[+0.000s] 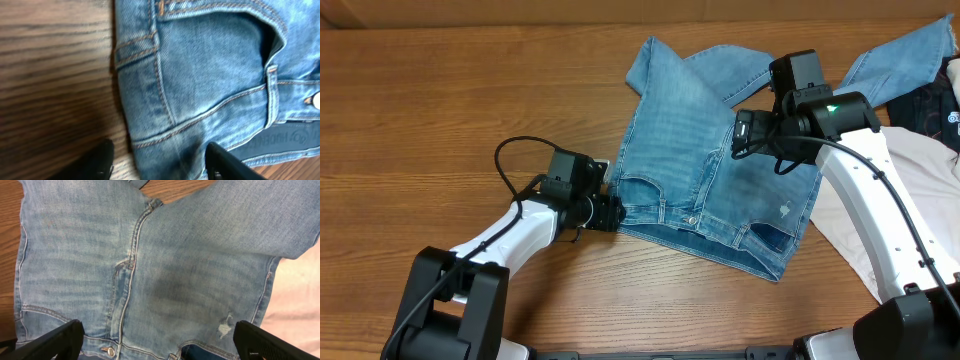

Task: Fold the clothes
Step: 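Pull the jeans waistband leftward with the left gripper, spreading them flat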

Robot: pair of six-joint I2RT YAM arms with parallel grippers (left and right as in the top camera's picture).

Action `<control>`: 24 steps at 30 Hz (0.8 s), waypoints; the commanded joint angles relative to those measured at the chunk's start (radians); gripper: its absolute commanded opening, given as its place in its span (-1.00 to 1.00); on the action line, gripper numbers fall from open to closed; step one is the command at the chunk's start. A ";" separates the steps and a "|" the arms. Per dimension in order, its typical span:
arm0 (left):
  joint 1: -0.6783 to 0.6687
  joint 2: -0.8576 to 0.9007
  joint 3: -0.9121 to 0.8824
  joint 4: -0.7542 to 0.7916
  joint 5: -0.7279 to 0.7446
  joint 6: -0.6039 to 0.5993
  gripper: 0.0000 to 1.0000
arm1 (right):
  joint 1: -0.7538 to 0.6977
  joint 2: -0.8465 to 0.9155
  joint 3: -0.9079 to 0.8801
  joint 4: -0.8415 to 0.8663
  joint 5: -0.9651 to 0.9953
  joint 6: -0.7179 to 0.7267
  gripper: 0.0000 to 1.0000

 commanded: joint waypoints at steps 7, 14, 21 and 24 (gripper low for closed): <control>0.000 0.022 0.004 -0.005 0.038 0.011 -0.92 | -0.004 -0.010 0.014 -0.006 0.011 0.005 1.00; 0.241 -0.181 0.192 -0.219 -0.253 0.054 -0.92 | -0.004 -0.010 0.014 -0.011 0.011 0.005 1.00; 0.689 -0.194 0.603 -0.259 -0.090 0.023 0.36 | -0.004 -0.010 0.014 -0.008 0.011 0.005 1.00; 0.749 -0.192 0.626 -0.315 -0.003 -0.033 1.00 | -0.004 -0.010 0.014 -0.008 0.011 0.005 1.00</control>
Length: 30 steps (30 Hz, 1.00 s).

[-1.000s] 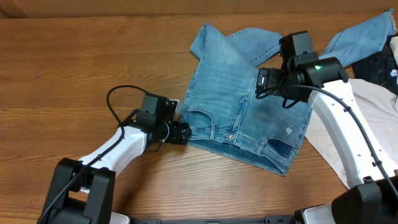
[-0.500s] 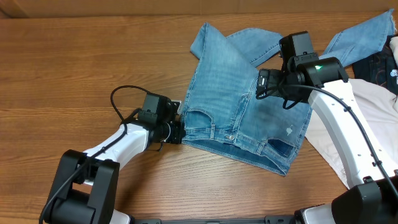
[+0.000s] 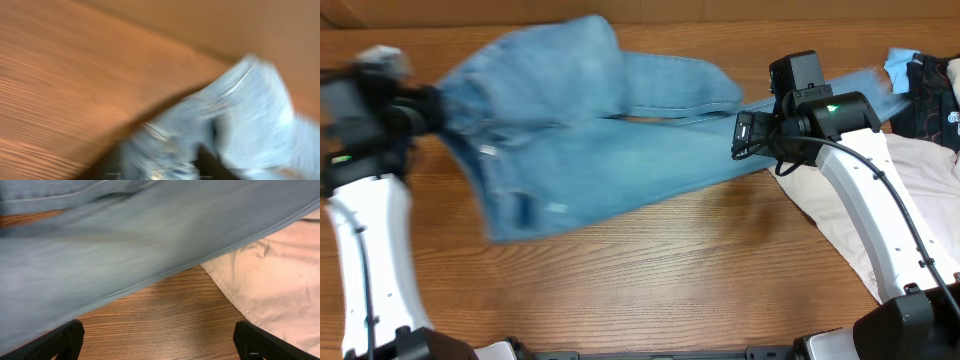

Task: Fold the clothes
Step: 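Pull the jeans waistband leftward with the left gripper, spreading them flat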

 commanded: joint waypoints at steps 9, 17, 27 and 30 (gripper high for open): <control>-0.028 0.114 -0.048 -0.547 -0.059 -0.087 1.00 | -0.003 -0.010 0.014 0.005 0.012 0.000 1.00; -0.027 0.243 -0.160 -0.488 -0.249 -0.243 1.00 | -0.003 -0.010 0.014 0.004 0.012 -0.001 1.00; -0.027 0.430 -0.175 -0.391 -0.362 -0.257 0.96 | -0.003 -0.010 0.014 0.003 0.019 -0.003 1.00; -0.027 0.460 -0.175 -0.381 -0.429 -0.256 0.40 | -0.003 -0.010 0.014 -0.002 0.019 -0.003 1.00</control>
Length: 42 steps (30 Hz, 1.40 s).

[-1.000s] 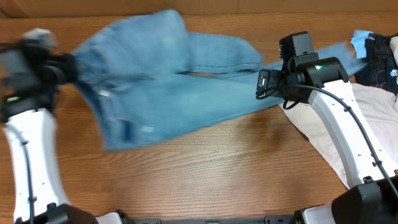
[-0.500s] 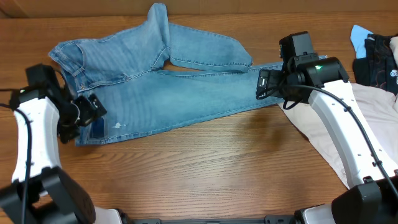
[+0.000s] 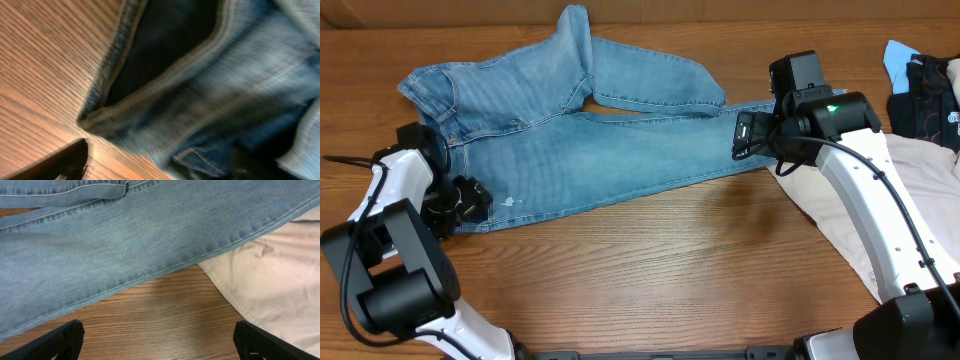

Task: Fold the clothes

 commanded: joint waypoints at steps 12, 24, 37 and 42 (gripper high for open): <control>0.217 0.027 0.245 -0.123 -0.219 -0.019 -0.92 | -0.003 -0.010 0.014 0.002 0.010 -0.002 1.00; 0.197 0.027 0.459 -0.294 0.080 -0.009 0.85 | -0.003 0.053 0.014 0.238 -0.137 -0.198 1.00; -0.212 0.027 0.458 -0.317 0.095 0.054 0.84 | -0.004 0.475 0.014 0.718 -0.203 -0.259 1.00; -0.289 0.027 0.458 -0.316 0.093 0.054 0.83 | -0.004 0.554 0.014 0.843 -0.216 -0.259 1.00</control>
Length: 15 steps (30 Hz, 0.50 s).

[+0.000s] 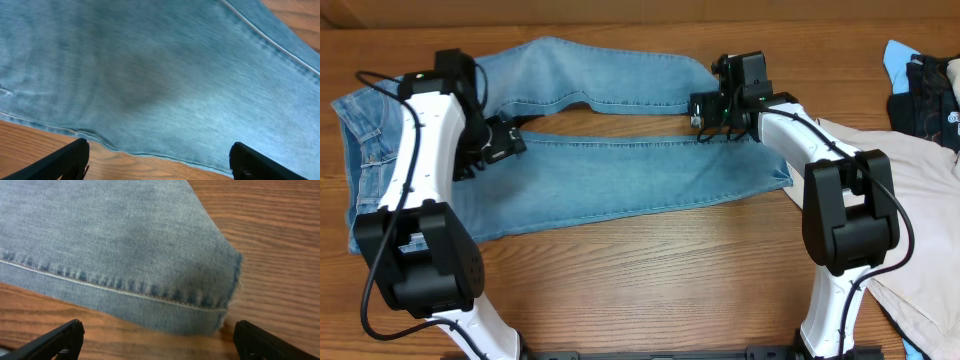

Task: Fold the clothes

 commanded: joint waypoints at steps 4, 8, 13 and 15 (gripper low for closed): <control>-0.044 -0.003 0.014 0.000 0.001 0.015 0.83 | -0.004 0.063 0.012 0.092 -0.034 -0.007 1.00; -0.047 -0.003 0.014 -0.004 0.002 0.015 0.84 | -0.004 0.102 0.012 0.122 -0.036 -0.006 1.00; -0.047 -0.003 0.014 -0.004 0.004 0.015 0.84 | -0.004 0.116 0.012 0.160 -0.035 -0.006 0.48; -0.047 -0.003 0.014 -0.004 0.004 0.015 0.83 | -0.011 0.108 0.017 0.168 -0.006 0.005 -0.19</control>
